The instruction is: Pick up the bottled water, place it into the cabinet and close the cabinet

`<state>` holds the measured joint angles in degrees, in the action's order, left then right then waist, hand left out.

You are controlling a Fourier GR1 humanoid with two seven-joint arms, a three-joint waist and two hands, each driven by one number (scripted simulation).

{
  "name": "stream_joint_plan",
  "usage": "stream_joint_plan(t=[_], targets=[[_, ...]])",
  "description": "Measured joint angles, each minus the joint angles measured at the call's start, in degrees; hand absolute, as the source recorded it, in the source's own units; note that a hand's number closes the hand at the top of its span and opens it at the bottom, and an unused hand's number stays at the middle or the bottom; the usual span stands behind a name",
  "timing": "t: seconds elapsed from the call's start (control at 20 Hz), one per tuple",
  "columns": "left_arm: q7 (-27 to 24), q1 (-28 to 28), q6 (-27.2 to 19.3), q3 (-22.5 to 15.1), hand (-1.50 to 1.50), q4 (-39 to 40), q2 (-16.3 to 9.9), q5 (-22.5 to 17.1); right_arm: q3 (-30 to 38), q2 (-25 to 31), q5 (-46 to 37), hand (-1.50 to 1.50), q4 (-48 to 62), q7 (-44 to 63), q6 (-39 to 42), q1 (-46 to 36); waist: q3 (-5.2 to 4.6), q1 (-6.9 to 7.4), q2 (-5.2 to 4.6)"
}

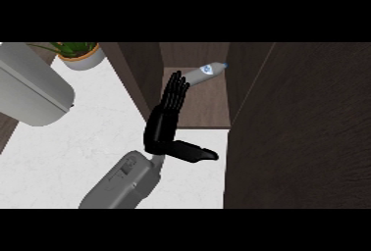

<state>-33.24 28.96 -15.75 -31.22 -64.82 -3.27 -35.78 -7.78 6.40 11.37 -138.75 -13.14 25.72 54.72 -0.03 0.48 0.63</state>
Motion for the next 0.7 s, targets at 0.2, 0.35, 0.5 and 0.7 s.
stream_joint_plan(t=[0.2, 0.35, 0.5, 0.7], targets=[[2.51, -6.09, -0.11, -2.16, 1.50, -7.78, -2.56, 0.34, -0.53, 2.77, -0.74, 1.50, -0.16, -1.12, 2.99, 0.09, 0.00, 0.00, -0.04], [3.94, -10.63, 0.33, -3.08, 1.50, -13.32, -5.31, 0.00, 0.19, 6.22, -1.35, 1.50, -0.33, -1.92, 6.09, 0.82, -0.01, 0.07, 0.05], [4.23, -16.06, 0.05, -3.71, -1.50, -19.18, -8.62, 0.29, -0.79, 8.48, -2.85, 1.50, -0.86, -2.88, 8.83, 1.60, -0.01, 0.10, 0.11], [4.00, -21.80, 1.11, -1.86, -1.50, -25.25, -13.60, -0.71, -3.73, 10.71, -6.50, 1.50, -2.96, -3.81, 11.77, 1.94, -0.06, 0.10, 0.11]])
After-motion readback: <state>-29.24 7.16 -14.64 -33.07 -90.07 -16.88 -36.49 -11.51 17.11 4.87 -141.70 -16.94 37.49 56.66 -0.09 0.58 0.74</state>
